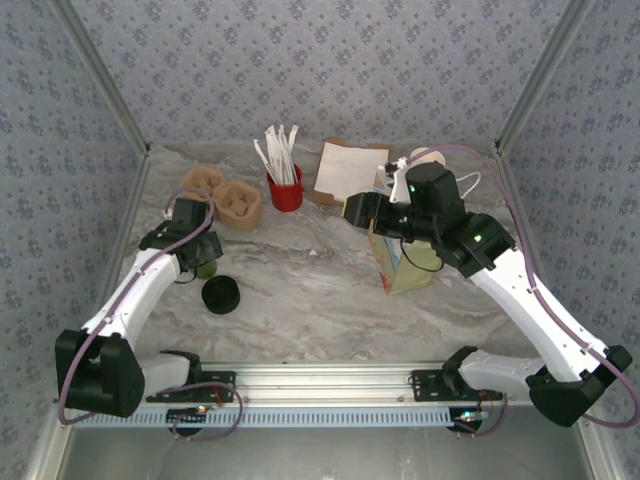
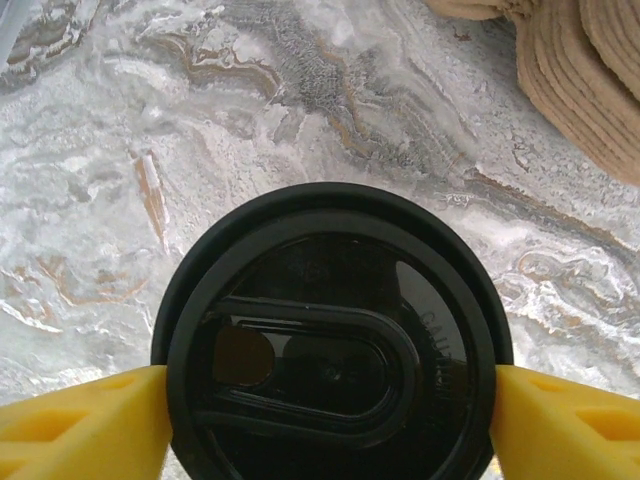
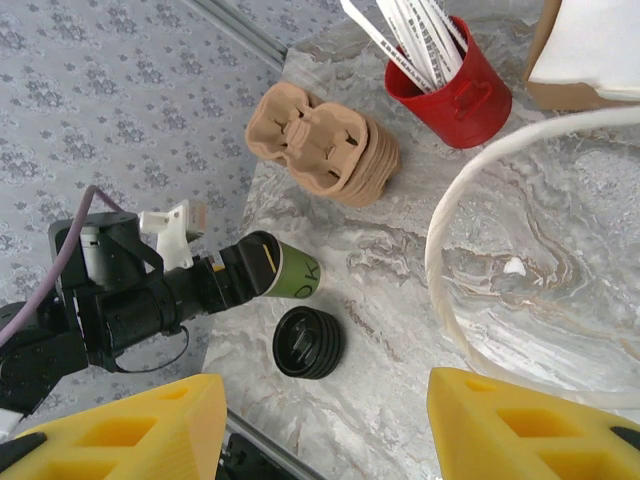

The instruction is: Pack the takeout coffee

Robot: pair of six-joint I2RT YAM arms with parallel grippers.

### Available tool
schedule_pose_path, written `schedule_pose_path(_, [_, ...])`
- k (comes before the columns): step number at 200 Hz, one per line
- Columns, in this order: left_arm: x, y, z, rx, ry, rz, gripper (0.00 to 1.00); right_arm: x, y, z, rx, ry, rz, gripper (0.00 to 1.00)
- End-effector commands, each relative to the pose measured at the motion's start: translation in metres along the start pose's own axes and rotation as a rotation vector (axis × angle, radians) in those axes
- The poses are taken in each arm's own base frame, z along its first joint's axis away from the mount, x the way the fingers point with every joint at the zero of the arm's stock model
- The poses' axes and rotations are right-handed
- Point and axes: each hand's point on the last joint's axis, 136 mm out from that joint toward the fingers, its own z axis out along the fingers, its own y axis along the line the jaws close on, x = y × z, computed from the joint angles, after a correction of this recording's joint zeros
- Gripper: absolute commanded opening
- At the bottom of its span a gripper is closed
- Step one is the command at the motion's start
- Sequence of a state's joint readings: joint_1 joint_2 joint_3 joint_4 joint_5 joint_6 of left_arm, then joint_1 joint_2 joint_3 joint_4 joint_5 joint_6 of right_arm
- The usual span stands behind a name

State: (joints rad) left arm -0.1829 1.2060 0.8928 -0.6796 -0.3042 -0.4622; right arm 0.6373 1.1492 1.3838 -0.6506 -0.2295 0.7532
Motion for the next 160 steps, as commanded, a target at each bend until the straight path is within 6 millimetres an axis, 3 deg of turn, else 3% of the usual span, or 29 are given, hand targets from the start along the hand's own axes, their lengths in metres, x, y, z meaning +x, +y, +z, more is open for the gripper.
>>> schedule_pose_path(1, [0.001,0.005,-0.003,-0.018,0.014,0.007,0.89,-0.01,0.008,-0.013,-0.02,-0.009,-0.031,0.58])
schedule_pose_path(24, [-0.018,0.0,-0.025,0.009,-0.034,0.037,0.95,-0.019,0.005,-0.022,-0.016,-0.031,-0.033,0.58])
schedule_pose_path(47, [-0.047,-0.008,-0.051,0.041,-0.118,0.078,0.95,-0.027,-0.001,-0.032,-0.006,-0.05,-0.031,0.58])
schedule_pose_path(69, [-0.068,-0.02,-0.062,0.072,-0.156,0.114,0.92,-0.035,-0.01,-0.041,0.01,-0.072,-0.022,0.58])
schedule_pose_path(113, [-0.101,-0.058,-0.055,0.163,-0.172,0.268,0.89,-0.045,-0.029,-0.063,0.044,-0.104,0.015,0.58])
schedule_pose_path(160, [-0.127,-0.084,-0.037,0.209,-0.128,0.364,0.82,-0.05,-0.052,-0.087,0.091,-0.144,0.012,0.59])
